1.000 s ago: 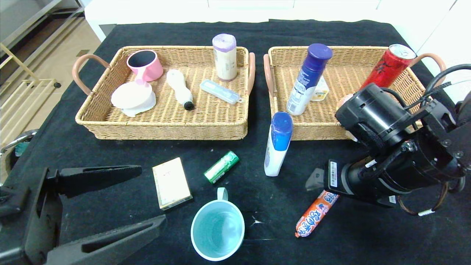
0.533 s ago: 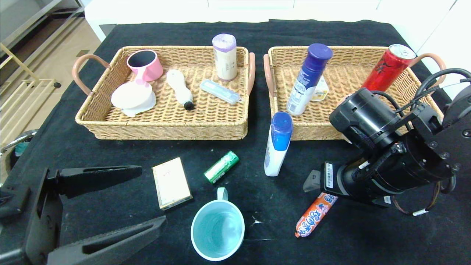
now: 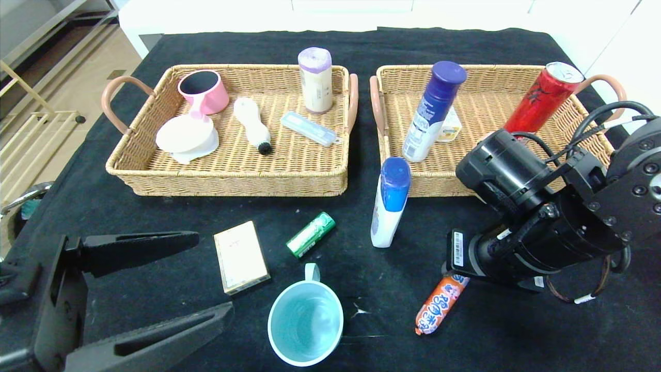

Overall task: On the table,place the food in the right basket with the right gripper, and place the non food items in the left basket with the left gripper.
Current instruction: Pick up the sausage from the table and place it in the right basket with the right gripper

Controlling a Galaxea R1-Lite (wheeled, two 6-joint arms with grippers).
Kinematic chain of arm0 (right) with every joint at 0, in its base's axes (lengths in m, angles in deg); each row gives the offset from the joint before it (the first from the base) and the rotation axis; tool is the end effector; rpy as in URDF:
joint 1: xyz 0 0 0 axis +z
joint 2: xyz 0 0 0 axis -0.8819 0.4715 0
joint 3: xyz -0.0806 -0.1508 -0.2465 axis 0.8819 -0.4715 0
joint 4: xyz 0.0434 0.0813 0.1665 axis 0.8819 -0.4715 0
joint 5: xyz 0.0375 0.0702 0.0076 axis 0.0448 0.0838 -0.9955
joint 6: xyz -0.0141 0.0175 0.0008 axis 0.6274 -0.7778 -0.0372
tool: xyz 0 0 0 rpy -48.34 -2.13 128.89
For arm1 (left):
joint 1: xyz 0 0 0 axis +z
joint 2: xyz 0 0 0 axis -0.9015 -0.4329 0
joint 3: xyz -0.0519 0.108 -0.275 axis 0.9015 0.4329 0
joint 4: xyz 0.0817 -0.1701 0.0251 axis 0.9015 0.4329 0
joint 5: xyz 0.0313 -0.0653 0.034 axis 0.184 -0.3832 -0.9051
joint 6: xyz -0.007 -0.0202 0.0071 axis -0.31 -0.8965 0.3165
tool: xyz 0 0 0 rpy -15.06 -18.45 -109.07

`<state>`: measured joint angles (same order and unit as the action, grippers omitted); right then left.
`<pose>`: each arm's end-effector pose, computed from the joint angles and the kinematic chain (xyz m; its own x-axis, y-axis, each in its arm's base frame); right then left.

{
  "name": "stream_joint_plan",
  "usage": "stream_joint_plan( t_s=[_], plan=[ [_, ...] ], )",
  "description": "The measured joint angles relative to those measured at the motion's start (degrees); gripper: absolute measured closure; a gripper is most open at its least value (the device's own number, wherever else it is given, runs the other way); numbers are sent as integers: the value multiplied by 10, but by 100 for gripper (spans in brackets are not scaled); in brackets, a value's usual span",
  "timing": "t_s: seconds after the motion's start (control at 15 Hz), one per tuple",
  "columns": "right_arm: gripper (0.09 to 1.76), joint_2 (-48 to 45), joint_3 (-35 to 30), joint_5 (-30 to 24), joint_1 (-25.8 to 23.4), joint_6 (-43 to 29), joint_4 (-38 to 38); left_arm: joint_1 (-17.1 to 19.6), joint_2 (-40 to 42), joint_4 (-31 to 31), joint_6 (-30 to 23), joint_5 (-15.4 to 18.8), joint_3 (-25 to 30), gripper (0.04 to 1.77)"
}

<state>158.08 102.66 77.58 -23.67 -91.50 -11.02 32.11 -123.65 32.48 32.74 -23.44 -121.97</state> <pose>0.2426 0.1857 0.2219 0.4888 0.1495 -0.8595 0.1539 0.9550 0.2536 0.1035 -0.0738 0.2558 0.6239 -0.7673 -0.1485 0.7709 0.6354 -0.0447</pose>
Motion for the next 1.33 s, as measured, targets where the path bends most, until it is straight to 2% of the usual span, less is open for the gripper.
stream_joint_plan(
  t_s=[0.07, 1.0, 1.33],
  plan=[
    [133, 1, 0, 0, 0, 0, 0, 0, 0, 0, 0, 0, 0, 9],
    [133, 4, -1, 5, 10, 1, -3, 0, 3, 1, 7, 0, 2, 9],
    [134, -30, 5, 18, 21, 9, -18, 0, 7, 0, 7, 0, 0, 9]
  ],
)
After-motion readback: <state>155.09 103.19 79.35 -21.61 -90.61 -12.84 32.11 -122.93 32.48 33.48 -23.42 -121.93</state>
